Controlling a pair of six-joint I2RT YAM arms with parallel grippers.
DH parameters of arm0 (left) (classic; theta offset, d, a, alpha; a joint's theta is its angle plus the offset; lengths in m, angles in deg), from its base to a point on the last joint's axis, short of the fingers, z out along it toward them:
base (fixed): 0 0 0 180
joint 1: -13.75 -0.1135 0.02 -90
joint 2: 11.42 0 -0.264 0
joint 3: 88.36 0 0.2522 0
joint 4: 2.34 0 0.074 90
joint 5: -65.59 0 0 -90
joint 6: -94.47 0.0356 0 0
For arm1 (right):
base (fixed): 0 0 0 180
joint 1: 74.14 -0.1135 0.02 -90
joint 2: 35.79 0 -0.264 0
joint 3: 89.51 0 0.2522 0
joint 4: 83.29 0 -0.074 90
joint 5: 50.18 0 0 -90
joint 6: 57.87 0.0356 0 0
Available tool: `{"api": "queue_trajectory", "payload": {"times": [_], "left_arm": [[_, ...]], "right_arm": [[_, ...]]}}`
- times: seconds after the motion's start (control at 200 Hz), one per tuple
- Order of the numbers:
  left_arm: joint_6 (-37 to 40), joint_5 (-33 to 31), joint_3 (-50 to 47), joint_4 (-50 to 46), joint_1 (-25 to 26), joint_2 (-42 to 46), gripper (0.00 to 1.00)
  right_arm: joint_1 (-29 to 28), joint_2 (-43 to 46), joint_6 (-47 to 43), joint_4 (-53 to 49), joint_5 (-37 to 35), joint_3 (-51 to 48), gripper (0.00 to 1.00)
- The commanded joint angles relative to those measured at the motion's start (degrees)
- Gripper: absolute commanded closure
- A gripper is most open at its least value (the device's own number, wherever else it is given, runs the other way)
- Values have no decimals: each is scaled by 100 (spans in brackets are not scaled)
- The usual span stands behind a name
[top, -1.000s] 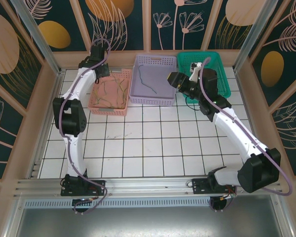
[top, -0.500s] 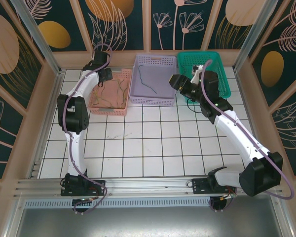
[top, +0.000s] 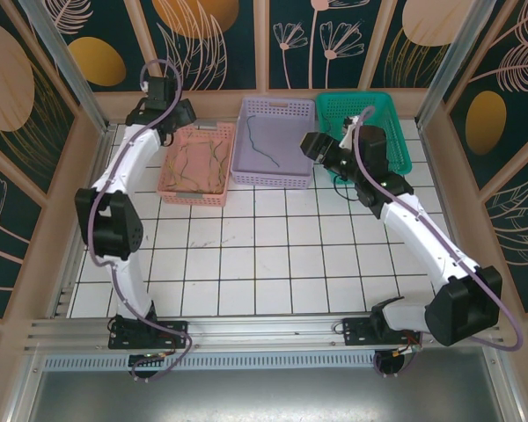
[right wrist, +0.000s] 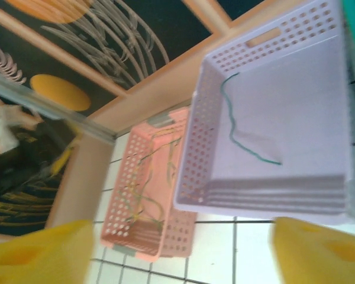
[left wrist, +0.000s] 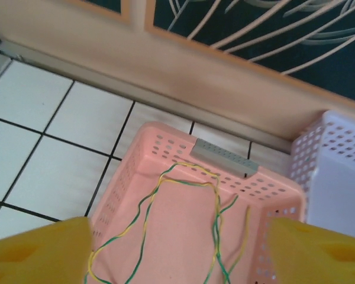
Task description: Untangle the cables
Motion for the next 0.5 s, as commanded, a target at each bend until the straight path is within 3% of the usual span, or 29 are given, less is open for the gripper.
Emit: {"api": "queue_trajectory", "payload": {"times": [0.0,0.125,0.19,0.265,0.32,0.385,0.495], "left_arm": [[-521,86,-833,480,-1,895,1],[-796,447,-2702,1673,-4,2387,1],[-1090,173,-3644,2027,-1,3141,1],[-1512,-734,-4474,1914,30,3933,1],[-1604,-1680,-5213,2066,113,4549,1],[-1563,-2603,-6134,2363,124,5107,1],[-28,-2866,-7697,4132,124,5644,1]], "right_arm": [[142,288,-492,-415,-1026,105,1],[281,807,-834,-448,-2292,-370,1],[295,1126,-984,-406,-3290,-693,1],[438,1507,-1218,1,-4255,-1300,1],[795,1850,-1439,445,-4195,-1914,1],[1352,2224,-2039,1614,-3304,-2895,1],[1589,2295,-2898,3732,-3201,-4448,1]]}}
